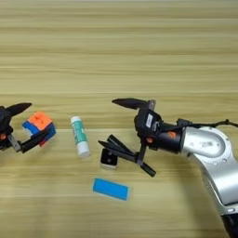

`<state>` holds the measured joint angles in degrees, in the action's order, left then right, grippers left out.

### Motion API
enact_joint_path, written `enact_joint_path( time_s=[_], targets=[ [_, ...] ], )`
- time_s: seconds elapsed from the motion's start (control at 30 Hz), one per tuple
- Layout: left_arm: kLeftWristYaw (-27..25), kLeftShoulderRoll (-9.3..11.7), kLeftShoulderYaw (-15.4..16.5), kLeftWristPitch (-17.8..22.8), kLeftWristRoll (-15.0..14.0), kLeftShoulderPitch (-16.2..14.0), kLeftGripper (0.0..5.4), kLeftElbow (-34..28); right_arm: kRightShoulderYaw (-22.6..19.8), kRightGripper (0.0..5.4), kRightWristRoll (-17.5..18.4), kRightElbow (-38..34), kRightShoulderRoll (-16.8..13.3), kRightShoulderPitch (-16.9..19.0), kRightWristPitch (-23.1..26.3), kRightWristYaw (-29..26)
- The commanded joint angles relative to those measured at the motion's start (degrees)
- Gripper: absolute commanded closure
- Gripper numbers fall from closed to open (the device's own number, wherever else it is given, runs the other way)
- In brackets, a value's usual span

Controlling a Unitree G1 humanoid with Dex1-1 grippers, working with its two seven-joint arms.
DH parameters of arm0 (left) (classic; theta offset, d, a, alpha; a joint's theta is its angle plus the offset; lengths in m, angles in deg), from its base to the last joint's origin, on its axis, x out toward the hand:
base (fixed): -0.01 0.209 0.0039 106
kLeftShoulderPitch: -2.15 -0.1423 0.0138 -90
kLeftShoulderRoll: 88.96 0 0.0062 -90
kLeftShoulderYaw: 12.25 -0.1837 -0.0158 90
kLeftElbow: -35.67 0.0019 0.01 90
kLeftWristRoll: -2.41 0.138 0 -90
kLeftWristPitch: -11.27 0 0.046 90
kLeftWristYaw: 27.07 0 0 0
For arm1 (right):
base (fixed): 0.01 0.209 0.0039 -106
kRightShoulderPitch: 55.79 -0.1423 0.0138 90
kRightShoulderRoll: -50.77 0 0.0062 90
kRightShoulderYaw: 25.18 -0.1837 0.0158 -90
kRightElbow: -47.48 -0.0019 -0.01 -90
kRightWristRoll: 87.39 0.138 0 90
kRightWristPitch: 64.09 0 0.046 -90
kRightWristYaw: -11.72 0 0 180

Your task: Move the objects on the table

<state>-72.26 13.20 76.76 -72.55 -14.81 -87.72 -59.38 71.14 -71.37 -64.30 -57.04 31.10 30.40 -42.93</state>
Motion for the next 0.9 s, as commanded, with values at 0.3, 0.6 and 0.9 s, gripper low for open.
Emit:
enact_joint_path(
  time_s=[0.3, 0.6, 0.9],
  targets=[
    [1.1, -0.5, -1.1, 0.3, 2.7, 3.5, 0.00, 6.4, 0.0, 0.01, 1.0, -4.1, -1.3, 1.3, 1.3, 0.1],
    [0.7, -0.2, -1.7, 1.0, 2.6, 3.6, 0.00, 7.4, 0.0, 0.01, 1.3, -5.2, -1.5, 1.4, 1.7, 0.3],
    [0.0, 0.1, -2.1, 1.2, 2.8, 3.5, 0.00, 8.0, 0.2, 0.01, 0.9, -5.6, -2.1, 1.1, 1.6, 0.7]
  ],
)
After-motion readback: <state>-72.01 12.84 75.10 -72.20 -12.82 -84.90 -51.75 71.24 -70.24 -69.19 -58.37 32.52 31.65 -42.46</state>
